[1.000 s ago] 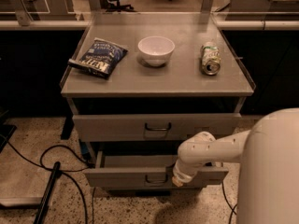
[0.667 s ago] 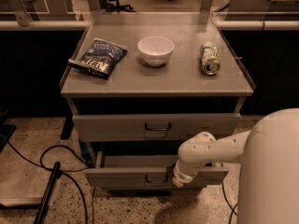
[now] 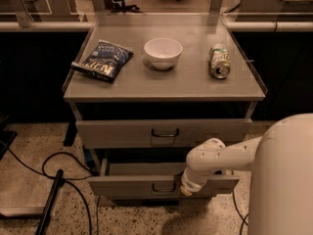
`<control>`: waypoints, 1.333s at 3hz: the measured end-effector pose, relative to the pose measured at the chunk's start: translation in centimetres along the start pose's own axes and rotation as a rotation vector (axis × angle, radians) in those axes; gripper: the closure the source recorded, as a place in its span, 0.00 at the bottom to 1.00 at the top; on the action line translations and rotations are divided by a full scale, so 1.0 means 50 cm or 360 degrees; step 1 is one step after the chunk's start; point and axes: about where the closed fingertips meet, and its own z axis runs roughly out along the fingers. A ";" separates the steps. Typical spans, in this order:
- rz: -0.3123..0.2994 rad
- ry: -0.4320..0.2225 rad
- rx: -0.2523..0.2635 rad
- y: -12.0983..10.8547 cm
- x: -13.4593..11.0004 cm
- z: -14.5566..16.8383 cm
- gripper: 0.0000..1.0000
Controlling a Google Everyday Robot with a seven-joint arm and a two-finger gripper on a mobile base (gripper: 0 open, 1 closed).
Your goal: Close middle drawer
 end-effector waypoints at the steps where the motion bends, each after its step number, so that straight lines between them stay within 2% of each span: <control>1: 0.0000 0.0000 0.0000 0.000 0.000 0.000 0.13; 2: 0.0000 0.0000 0.0000 0.000 0.000 0.000 0.00; 3: 0.0000 0.0000 0.0000 0.000 0.000 0.000 0.00; 4: 0.0000 0.0000 0.0000 0.000 0.000 0.000 0.20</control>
Offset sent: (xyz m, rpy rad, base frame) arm 0.0000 0.0000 0.0000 0.0000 0.0000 0.0000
